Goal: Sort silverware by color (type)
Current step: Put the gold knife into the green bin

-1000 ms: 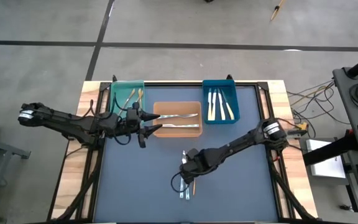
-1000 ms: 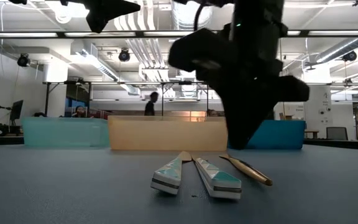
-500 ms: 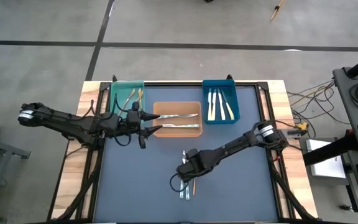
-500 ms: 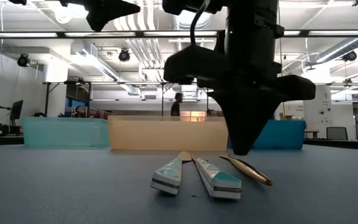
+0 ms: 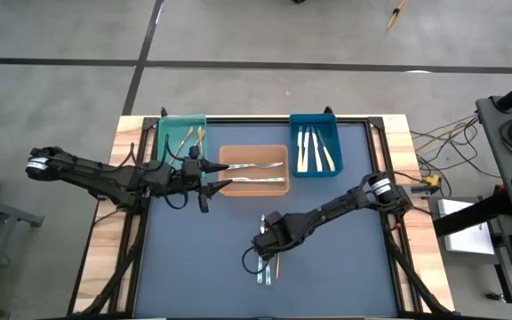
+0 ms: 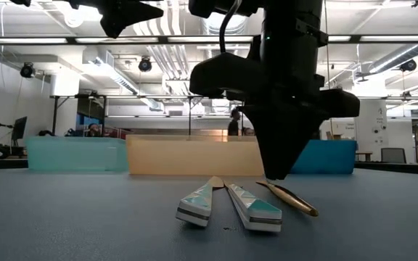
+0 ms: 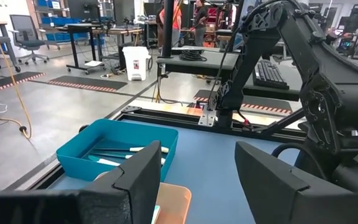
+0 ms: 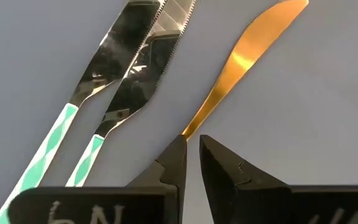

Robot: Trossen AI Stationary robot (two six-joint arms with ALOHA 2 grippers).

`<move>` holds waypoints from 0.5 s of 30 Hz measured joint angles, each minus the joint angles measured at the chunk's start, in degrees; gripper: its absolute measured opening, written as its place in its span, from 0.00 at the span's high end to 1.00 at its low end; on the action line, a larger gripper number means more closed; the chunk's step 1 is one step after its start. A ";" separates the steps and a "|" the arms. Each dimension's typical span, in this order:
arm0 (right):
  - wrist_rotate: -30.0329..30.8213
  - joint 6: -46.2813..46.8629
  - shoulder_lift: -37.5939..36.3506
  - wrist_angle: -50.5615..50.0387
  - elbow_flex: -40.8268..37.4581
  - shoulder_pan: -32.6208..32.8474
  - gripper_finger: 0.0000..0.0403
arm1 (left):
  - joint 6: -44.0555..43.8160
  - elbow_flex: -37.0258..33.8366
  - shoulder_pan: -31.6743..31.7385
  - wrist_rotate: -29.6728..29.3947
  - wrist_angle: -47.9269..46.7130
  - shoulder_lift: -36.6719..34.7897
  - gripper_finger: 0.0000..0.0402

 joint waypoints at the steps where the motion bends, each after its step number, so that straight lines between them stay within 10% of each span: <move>1: -0.03 0.67 0.00 -0.01 0.00 0.00 0.90 | -0.01 0.00 0.00 0.00 0.00 0.00 0.53; 15: 0.06 2.99 0.04 0.20 0.00 0.00 0.65 | 0.00 -0.01 -0.01 -0.02 0.05 0.00 0.53</move>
